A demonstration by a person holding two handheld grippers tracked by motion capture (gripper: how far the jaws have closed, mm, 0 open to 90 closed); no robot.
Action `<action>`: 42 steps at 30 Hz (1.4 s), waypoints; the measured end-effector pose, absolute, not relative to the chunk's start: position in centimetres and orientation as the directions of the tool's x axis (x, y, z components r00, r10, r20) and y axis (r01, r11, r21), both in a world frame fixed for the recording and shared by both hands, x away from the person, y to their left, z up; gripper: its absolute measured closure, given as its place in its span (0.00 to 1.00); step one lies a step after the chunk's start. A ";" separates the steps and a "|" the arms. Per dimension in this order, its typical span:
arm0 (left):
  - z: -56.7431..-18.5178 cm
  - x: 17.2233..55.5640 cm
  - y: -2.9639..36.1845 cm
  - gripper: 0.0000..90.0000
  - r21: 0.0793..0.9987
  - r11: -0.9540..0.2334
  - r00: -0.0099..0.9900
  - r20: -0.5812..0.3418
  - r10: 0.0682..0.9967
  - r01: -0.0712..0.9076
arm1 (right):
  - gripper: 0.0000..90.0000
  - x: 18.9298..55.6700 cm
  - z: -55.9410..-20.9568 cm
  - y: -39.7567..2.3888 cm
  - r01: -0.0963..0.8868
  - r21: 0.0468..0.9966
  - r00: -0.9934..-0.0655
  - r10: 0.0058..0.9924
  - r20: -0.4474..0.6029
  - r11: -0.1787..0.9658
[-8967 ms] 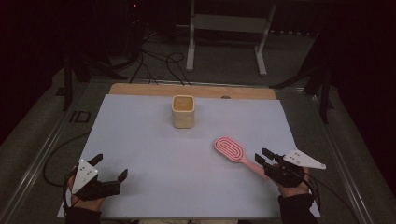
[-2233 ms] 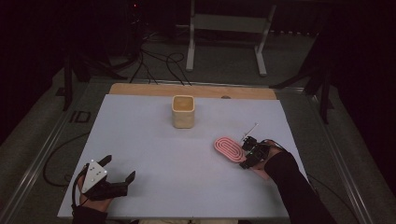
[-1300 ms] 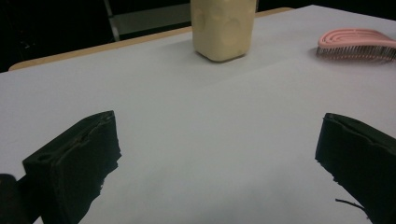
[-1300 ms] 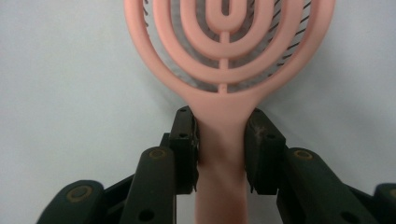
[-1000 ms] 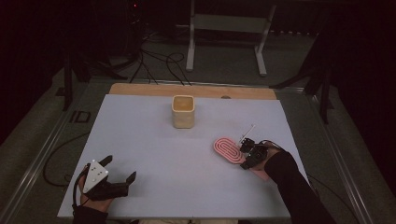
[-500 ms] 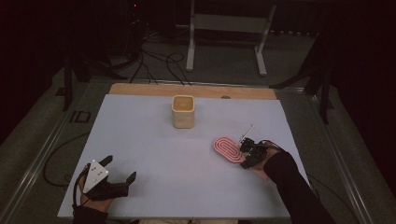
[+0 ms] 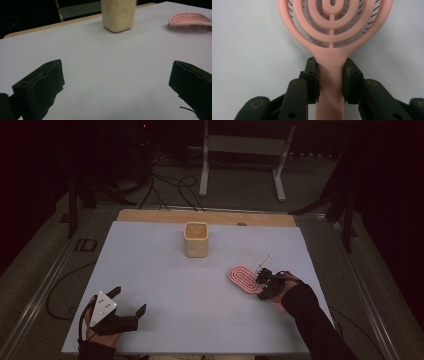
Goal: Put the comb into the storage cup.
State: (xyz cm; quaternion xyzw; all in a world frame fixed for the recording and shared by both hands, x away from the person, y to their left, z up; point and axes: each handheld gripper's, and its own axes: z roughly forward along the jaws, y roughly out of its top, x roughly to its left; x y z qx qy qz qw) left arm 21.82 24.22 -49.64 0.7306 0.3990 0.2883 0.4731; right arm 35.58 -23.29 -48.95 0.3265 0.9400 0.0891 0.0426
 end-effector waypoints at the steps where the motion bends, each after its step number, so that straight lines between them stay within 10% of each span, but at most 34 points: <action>1: -49.6 21.8 24.2 0.00 0.922 -0.234 0.515 0.044 0.856 0.310 | 0.77 35.5 -48.9 -23.4 0.611 0.204 -0.779 0.627 -0.019 0.765; 42: -49.8 21.9 24.1 0.00 0.916 -0.243 0.513 0.049 0.857 0.319 | 0.78 31.6 -46.4 -21.8 0.514 0.689 -0.665 0.745 -0.057 0.511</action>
